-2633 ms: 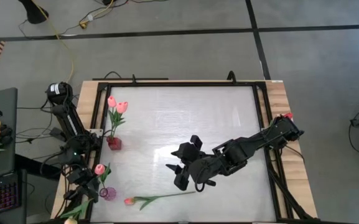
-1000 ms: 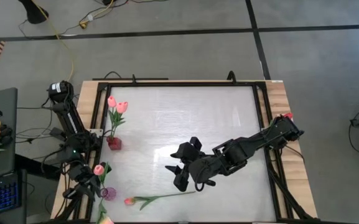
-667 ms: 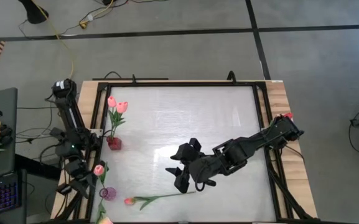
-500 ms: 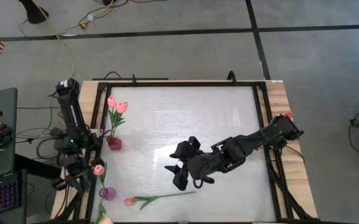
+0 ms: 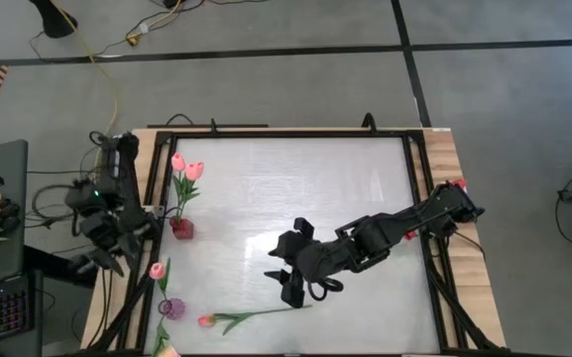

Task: Sort flowers into vase by color
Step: Put the light pink flower into the purple flower vase

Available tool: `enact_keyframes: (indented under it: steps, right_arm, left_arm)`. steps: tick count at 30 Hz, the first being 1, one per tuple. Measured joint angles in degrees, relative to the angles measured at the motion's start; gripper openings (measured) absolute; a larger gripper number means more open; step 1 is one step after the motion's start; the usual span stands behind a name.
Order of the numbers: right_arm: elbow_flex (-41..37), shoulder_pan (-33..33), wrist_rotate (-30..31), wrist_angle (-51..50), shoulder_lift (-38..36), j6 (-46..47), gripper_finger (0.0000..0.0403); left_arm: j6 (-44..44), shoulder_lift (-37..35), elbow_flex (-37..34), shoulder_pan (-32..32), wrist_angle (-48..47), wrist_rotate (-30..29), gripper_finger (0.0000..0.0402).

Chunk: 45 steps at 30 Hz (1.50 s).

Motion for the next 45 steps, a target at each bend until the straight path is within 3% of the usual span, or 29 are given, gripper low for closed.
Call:
enact_keyframes:
  steps: [5,13,22,30,35,40,45]
  right_arm:
    - [0.1,-1.9,-0.98,0.81,2.09,-4.12,0.0248]
    - [-0.07,-3.79,-13.17,6.68,11.84,-7.77,0.0248]
    - [0.02,-4.2,-13.68,6.71,15.84,-7.28,0.0248]
    - [0.04,-4.23,-13.51,2.76,13.22,-6.23,0.0248]
    - [0.13,-0.61,-5.09,-5.04,7.14,-1.52,0.0248]
    - [0.13,7.96,4.46,-5.98,4.2,3.09,0.0248]
    - [0.13,16.33,7.7,-3.16,4.66,11.15,0.0248]
  left_arm:
    - [2.95,-1.96,5.37,0.0,-6.49,-1.86,0.0082]
    - [2.33,-2.26,5.64,0.0,-9.33,-5.14,0.0082]
    - [0.72,-2.22,5.62,0.0,-10.99,-5.37,0.0082]
    - [0.2,-2.22,5.6,0.0,-11.94,-5.54,0.0082]
    - [-1.14,-2.22,5.6,0.0,-12.81,-5.41,0.0082]
    - [-1.36,-2.2,5.53,-0.02,-14.14,-5.47,0.0082]
    - [-0.76,-2.2,5.53,0.0,-14.23,-6.36,0.0082]
